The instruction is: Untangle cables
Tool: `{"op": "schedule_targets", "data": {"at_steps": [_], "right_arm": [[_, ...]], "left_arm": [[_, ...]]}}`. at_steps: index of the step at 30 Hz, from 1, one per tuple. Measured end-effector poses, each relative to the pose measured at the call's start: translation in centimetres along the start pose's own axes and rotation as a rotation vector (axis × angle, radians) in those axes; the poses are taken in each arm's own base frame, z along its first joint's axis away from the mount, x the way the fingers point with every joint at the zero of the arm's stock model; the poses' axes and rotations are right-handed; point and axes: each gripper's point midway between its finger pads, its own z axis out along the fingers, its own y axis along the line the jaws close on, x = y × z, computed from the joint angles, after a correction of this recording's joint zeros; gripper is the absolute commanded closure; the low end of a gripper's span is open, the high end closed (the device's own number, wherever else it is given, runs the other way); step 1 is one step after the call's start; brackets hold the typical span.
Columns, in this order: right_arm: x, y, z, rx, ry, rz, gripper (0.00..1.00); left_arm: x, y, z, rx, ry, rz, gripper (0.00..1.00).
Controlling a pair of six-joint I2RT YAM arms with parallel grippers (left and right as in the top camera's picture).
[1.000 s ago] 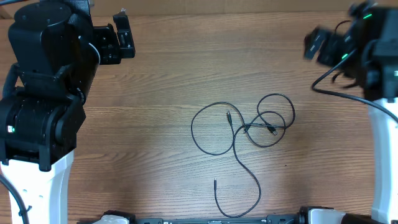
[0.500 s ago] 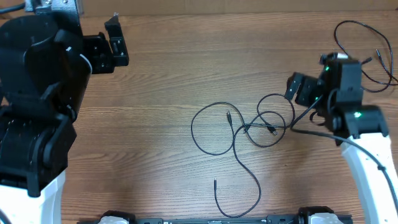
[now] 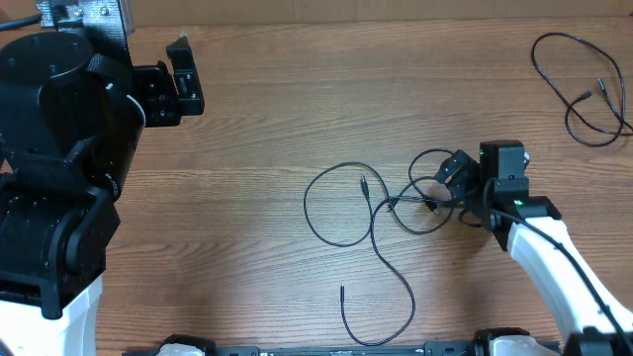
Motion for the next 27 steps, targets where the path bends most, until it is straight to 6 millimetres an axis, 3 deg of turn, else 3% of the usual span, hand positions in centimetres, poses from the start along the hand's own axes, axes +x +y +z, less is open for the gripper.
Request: {"op": "schedule_targets", "data": {"at_steps": [6, 7, 8, 9, 10, 14, 17, 19, 27], "right_arm": [[3.2, -3.0, 3.3, 0.158, 0.118, 0.215, 0.00], [3.4, -3.2, 3.7, 0.174, 0.124, 0.239, 0.12], [3.3, -3.0, 3.7, 0.169, 0.120, 0.251, 0.32], [3.3, -3.1, 3.7, 0.172, 0.120, 0.266, 0.61], [3.5, -3.1, 3.8, 0.177, 0.123, 0.275, 0.73], [4.0, -3.5, 4.1, 0.195, 0.140, 0.304, 0.70], [4.0, -3.4, 4.2, 0.193, 0.138, 0.313, 0.62], [3.9, -3.4, 4.2, 0.193, 0.134, 0.318, 0.96], [3.6, -2.9, 4.5, 0.163, 0.119, 0.306, 0.96]], "left_arm": [[0.7, 0.1, 0.0, -0.004, 0.030, 0.006, 0.01], [0.9, 0.1, 0.0, -0.004, 0.034, 0.007, 0.01], [0.9, 0.1, 0.0, -0.005, 0.037, 0.008, 0.00], [0.9, 0.1, 0.0, -0.005, 0.038, 0.008, 0.01], [1.0, 0.1, 0.0, -0.005, 0.039, 0.008, 0.00], [1.0, 0.1, 0.0, -0.005, 0.039, 0.008, 0.00], [1.2, 0.2, 0.0, -0.006, 0.048, 0.010, 0.01], [1.3, 0.2, 0.0, -0.007, 0.054, 0.011, 0.00], [1.6, 0.2, -0.1, -0.008, 0.064, 0.014, 0.00]]}}
